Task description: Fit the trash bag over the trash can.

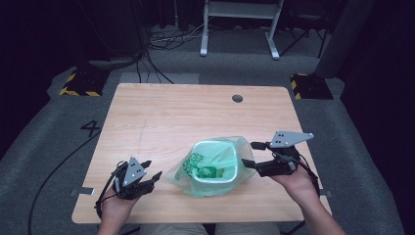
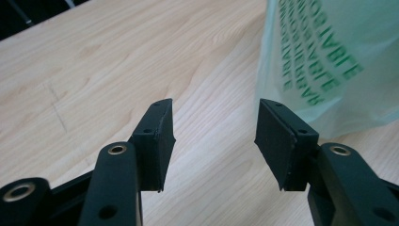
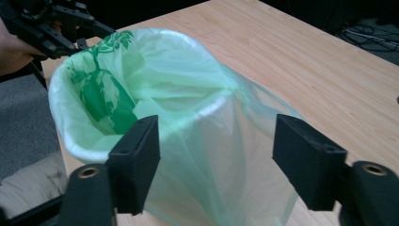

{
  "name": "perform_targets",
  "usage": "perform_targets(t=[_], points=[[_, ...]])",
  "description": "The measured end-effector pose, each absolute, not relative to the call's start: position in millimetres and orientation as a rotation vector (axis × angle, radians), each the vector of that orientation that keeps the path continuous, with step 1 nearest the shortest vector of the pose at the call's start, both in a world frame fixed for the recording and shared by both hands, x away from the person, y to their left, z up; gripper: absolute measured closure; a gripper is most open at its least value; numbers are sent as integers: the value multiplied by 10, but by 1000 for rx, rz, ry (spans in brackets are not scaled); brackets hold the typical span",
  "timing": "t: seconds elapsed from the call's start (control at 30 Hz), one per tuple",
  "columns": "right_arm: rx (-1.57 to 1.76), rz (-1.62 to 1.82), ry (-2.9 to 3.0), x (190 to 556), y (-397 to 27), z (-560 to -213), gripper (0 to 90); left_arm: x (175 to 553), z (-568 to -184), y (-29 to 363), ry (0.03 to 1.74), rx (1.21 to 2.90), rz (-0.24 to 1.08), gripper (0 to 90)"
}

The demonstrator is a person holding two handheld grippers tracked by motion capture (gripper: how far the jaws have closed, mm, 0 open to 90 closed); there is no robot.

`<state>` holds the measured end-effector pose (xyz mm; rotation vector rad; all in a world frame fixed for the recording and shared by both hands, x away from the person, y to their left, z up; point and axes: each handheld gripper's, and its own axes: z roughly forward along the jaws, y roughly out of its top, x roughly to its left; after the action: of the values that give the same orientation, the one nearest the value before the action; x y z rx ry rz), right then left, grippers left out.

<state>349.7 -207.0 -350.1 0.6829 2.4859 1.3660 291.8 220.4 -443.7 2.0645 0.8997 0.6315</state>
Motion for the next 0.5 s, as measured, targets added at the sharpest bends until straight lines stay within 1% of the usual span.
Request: perform_targets(t=[0.27,0.5], points=[[647,1336,2532,3689,-1853,-3424,233,2955,-4628,2324,944,2115,629,445],[612,1281,2575,3824,-1639,-3412,194,2976,-4706,2411,991,2110,615,439]])
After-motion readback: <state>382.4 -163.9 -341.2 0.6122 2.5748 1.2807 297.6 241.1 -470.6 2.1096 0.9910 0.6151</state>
